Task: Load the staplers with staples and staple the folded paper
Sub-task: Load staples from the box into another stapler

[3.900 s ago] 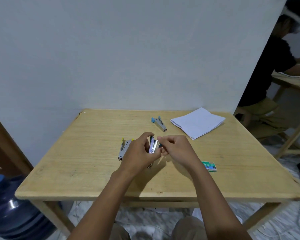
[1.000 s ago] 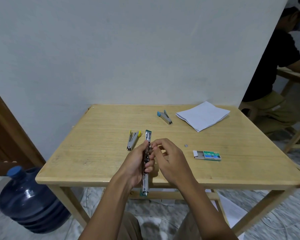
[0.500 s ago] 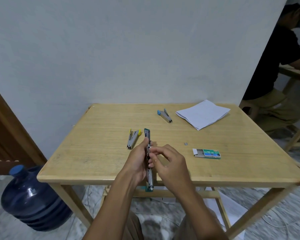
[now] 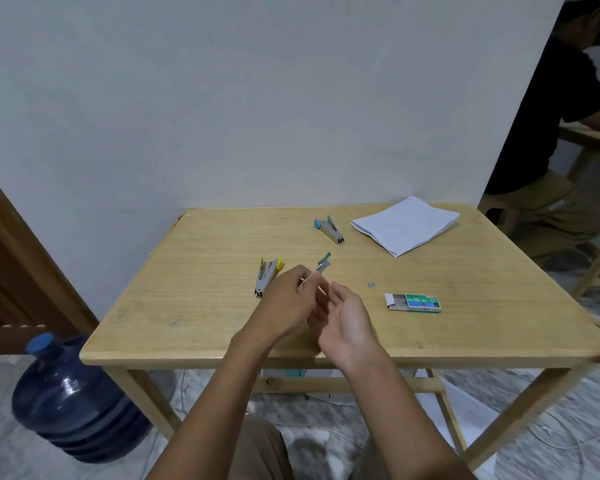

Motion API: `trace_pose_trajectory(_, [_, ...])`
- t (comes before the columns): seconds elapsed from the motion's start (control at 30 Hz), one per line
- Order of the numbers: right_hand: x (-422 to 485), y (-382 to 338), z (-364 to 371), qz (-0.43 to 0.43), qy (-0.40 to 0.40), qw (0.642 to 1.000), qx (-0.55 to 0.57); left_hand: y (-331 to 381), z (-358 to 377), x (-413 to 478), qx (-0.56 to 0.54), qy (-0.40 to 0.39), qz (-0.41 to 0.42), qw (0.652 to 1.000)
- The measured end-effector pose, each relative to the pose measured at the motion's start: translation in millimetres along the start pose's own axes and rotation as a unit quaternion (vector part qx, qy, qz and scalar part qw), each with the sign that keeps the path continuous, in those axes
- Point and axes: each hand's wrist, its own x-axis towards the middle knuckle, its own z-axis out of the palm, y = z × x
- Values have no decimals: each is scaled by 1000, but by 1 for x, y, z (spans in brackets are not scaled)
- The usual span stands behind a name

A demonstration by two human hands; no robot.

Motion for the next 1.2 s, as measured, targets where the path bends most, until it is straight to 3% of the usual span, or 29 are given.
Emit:
trace_pose_trajectory(0.2, [3,0,11,57,12,993,102,10,-5,7,181,10,54,982])
trace_pose_trajectory(0.4, [-4,-2,13,76,64,985,142,15,1,7,364,23,110,925])
trace_pose_trajectory(0.5, [-7,-4,12,70,60,981,168,13,5,7,391,48,131,910])
trace_pose_trajectory(0.6, [-7,-4,12,54,47,986,151,7,8,8,298,26,115,947])
trace_pose_trajectory(0.67, [-4,-4,11,34,29,989,140,9,8,10,95,-8,68,993])
trace_pose_trajectory(0.7, [-2,-3,9,28,16,989,144,11,5,10,-10,-17,28,999])
trace_pose_trajectory(0.83, [1,-5,3,-6,-28,992,123,10,-10,13,-233,-62,-118,963])
trace_pose_trajectory(1.0, [1,1,4,-70,-32,997,20,4,-14,13,-309,-90,-159,933])
trace_pose_trajectory(1.2, [2,9,2,-132,-28,984,-115,1,-16,13,-285,-116,-175,935])
